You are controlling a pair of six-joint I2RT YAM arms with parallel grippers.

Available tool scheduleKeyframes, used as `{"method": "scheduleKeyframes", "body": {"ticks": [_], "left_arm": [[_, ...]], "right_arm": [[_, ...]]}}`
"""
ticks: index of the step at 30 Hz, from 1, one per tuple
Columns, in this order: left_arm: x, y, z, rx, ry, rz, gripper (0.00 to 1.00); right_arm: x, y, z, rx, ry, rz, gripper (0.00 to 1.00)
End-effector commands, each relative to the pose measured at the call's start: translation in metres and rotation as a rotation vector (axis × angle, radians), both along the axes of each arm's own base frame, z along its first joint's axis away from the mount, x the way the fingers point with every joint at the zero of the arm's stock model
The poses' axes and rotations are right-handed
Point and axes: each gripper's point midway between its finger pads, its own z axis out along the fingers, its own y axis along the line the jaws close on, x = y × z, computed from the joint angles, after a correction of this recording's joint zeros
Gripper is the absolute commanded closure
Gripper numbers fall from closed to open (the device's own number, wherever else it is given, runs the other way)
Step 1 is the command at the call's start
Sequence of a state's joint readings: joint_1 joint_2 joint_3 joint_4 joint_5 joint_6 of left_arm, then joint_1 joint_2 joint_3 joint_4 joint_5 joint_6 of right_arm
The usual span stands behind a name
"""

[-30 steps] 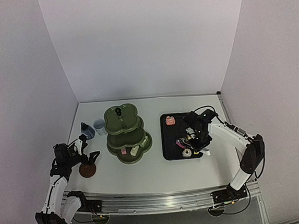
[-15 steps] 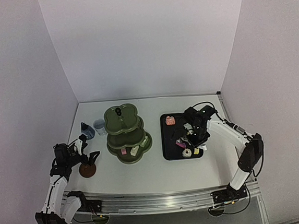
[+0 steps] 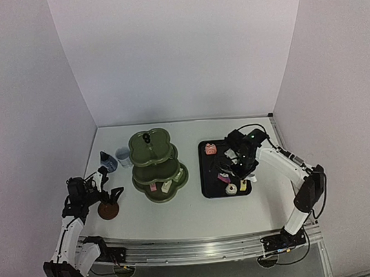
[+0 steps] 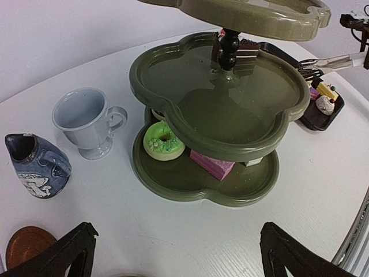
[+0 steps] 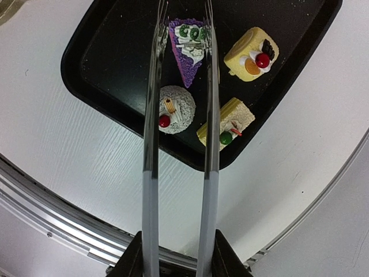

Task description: Serve the afternoon tea

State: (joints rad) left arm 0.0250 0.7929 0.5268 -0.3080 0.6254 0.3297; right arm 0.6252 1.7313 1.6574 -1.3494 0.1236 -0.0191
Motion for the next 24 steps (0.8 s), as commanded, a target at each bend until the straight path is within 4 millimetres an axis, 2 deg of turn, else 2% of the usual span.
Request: {"method": "scheduleKeyframes", "body": {"ticks": [1,9,16,24], "left_arm": [[-0.001,-0.001,-0.001,0.016,-0.016,-0.014,0.00],[-0.001,-0.001,-0.001,0.019,-0.015,-0.016,0.01],[-0.004,-0.001,-0.002,0.028,-0.017,-0.018,0.01],[-0.004,-0.001,-0.005,0.022,-0.009,-0.020,0.00]], "right_arm": [[-0.045,-0.039,0.009,-0.111,0.124,0.083,0.68],[-0.050,-0.046,0.007,-0.102,0.134,0.085,0.67],[-0.071,-0.053,-0.009,-0.113,0.218,0.116,0.67],[-0.066,-0.052,-0.005,-0.110,0.190,0.111,0.67]]}}
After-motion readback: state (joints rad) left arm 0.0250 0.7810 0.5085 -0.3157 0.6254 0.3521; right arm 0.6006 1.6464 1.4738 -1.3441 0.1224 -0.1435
